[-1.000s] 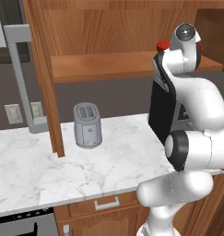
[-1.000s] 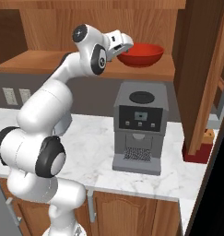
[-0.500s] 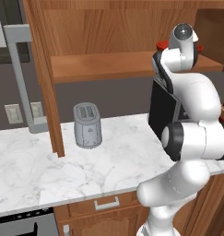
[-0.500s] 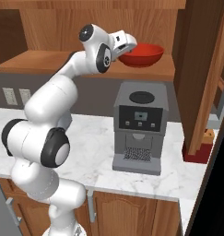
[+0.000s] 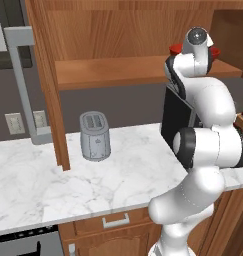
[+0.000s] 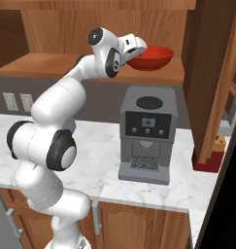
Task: Move the bowls from the cabinet to the plates on the dining table.
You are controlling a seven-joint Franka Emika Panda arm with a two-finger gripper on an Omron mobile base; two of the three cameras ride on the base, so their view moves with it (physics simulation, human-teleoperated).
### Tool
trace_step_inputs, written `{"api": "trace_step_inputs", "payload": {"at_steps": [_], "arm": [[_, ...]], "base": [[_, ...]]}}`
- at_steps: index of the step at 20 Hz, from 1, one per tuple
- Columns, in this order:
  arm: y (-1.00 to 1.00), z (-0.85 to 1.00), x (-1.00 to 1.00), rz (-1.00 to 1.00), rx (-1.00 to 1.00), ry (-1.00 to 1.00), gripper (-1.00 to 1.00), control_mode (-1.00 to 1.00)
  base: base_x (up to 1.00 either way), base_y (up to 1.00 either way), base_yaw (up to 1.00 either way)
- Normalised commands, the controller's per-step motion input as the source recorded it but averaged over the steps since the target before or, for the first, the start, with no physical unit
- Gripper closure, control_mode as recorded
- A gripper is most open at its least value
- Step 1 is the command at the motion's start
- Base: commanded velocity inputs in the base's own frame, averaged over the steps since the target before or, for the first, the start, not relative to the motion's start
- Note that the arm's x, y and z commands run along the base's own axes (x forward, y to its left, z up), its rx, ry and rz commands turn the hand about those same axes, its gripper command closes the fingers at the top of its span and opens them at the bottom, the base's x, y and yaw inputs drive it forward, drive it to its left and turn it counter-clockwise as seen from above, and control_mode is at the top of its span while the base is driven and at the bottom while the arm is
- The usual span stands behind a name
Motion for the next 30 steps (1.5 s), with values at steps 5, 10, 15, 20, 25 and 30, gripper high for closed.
{"api": "trace_step_inputs", "payload": {"at_steps": [5,10,15,20,25,30], "arm": [[-0.01,-0.19,0.11,0.01,0.0,0.02,-1.0,-1.0],[0.0,-0.32,0.01,0.01,0.0,0.08,1.0,-1.0],[0.0,-0.55,0.0,0.01,0.0,0.08,1.0,-1.0],[-0.05,-0.48,0.0,0.0,0.0,0.03,1.0,-1.0],[-0.02,-0.34,0.0,0.01,-0.01,0.04,1.0,-1.0],[-0.11,-0.17,-0.27,0.05,0.0,0.0,1.0,-1.0]], "base": [[0.0,0.0,0.0],[0.0,0.0,0.0],[0.0,0.0,0.0],[0.0,0.0,0.0],[0.0,0.0,0.0],[0.0,0.0,0.0]]}}
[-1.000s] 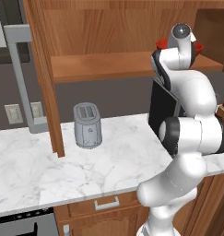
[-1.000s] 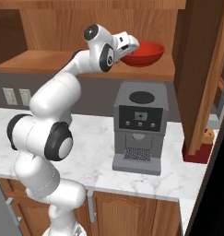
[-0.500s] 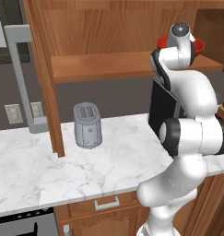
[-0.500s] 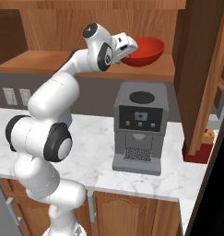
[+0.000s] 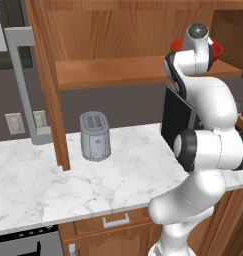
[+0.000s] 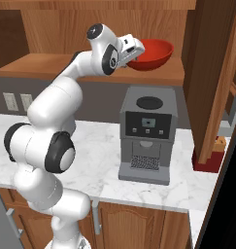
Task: Move the bowls from the cabinet to the plates on the dining table.
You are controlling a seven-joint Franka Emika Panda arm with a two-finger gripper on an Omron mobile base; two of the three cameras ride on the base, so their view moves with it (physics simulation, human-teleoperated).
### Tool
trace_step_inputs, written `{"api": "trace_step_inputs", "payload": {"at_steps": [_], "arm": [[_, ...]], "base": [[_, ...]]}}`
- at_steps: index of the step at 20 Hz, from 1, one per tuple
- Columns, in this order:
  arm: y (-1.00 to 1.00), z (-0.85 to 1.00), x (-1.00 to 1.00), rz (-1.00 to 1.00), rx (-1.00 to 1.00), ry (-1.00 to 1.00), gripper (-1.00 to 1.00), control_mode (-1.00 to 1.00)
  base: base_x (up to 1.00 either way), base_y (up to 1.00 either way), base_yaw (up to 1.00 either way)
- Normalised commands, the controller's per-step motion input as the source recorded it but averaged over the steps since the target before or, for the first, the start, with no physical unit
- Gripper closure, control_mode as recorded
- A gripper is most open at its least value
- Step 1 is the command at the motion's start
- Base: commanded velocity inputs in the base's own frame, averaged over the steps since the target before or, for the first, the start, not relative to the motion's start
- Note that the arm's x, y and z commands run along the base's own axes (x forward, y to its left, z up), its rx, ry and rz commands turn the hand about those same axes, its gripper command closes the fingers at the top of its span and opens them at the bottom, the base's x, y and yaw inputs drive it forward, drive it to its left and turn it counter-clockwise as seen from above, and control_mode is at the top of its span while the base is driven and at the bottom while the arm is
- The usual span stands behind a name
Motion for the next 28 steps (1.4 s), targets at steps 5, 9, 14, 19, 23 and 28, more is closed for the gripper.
{"api": "trace_step_inputs", "payload": {"at_steps": [5,9,14,19,23,28], "arm": [[-0.03,-0.06,-0.4,0.08,0.0,-0.07,1.0,-1.0],[0.0,0.0,-0.48,0.08,0.0,-0.14,1.0,-1.0],[0.0,0.08,-0.54,0.05,0.0,-0.15,1.0,-1.0],[0.04,0.06,-0.61,0.05,0.0,-0.08,1.0,-1.0],[0.1,0.07,-0.62,0.04,-0.01,-0.01,1.0,-1.0],[0.16,0.12,-0.63,0.03,-0.02,0.0,1.0,-1.0]], "base": [[0.0,0.0,0.0],[0.0,0.0,0.0],[0.0,0.0,0.0],[0.0,0.0,0.0],[0.0,0.0,0.0],[0.0,0.0,0.0]]}}
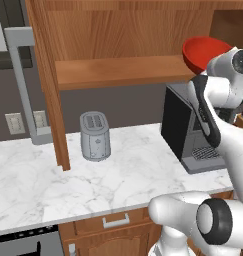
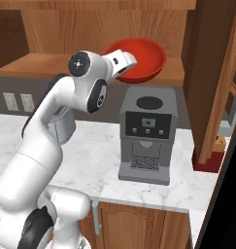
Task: Move the bowls from the cabinet to the plates on the dining table.
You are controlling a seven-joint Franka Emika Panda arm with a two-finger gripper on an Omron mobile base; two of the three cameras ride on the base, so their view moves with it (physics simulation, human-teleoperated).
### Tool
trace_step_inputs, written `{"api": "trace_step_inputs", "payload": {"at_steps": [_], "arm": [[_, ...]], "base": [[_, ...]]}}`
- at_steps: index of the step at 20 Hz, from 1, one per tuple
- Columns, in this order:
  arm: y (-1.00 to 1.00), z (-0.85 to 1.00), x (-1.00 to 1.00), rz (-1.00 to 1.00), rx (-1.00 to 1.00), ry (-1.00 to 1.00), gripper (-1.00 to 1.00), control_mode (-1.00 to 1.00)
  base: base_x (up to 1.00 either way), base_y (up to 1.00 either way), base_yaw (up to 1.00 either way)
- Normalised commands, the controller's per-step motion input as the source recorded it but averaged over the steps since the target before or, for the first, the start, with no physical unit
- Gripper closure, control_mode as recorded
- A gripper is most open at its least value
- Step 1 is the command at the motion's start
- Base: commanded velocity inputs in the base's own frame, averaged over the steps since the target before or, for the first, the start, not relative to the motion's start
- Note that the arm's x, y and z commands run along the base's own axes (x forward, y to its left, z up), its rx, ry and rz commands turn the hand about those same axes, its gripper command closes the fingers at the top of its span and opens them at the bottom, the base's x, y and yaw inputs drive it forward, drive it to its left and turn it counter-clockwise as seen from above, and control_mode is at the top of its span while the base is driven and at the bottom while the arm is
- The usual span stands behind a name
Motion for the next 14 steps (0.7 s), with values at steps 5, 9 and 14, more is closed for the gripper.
{"api": "trace_step_inputs", "payload": {"at_steps": [5,9,14], "arm": [[0.21,0.18,-0.62,0.02,-0.02,0.03,1.0,-1.0],[0.29,0.13,-0.59,0.0,-0.04,0.05,1.0,-1.0],[0.25,0.14,-0.56,0.01,-0.03,0.06,1.0,-1.0]], "base": [[0.0,0.0,0.0],[0.0,0.0,0.0],[0.0,0.0,0.0]]}}
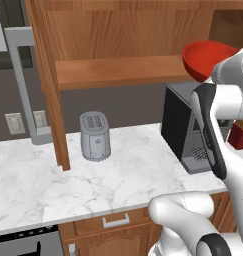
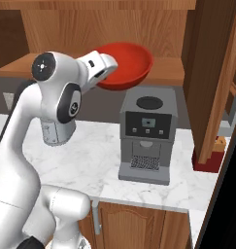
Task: Move the bowls from the cabinet to the plates on the dining table.
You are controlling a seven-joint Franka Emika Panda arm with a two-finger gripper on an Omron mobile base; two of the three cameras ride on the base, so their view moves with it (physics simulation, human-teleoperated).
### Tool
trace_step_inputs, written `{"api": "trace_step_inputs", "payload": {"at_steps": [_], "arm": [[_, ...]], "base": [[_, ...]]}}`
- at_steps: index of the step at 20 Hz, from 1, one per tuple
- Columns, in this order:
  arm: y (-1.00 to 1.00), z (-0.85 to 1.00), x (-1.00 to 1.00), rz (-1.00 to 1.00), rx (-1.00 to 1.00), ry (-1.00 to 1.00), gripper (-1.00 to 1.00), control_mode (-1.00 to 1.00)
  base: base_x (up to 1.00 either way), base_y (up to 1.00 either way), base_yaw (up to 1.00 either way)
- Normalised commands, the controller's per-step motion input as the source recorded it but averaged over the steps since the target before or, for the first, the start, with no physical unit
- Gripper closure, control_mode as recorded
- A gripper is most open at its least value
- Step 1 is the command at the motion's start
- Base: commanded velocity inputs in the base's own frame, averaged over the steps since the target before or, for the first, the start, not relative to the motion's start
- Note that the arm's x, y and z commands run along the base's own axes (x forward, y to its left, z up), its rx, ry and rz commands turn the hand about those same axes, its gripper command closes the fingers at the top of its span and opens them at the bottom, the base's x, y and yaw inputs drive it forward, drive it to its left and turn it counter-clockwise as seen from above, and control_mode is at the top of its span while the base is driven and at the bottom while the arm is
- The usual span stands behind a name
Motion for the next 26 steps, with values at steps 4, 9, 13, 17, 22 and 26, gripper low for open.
{"api": "trace_step_inputs", "payload": {"at_steps": [4,9,13,17,22,26], "arm": [[0.2,0.08,-0.57,0.03,-0.01,0.05,1.0,-1.0],[0.19,0.0,-0.6,0.05,0.0,0.02,1.0,-1.0],[0.24,0.01,-0.6,0.06,0.0,0.0,1.0,-1.0],[0.28,0.07,-0.56,0.05,0.0,0.0,1.0,-1.0],[0.27,0.13,-0.49,0.04,0.0,0.02,1.0,-1.0],[0.22,0.16,-0.43,0.04,0.0,0.04,1.0,-1.0]], "base": [[0.0,0.0,0.0],[0.0,0.0,0.0],[0.0,0.0,0.0],[0.0,0.0,0.0],[0.0,0.0,0.0],[0.0,0.0,0.0]]}}
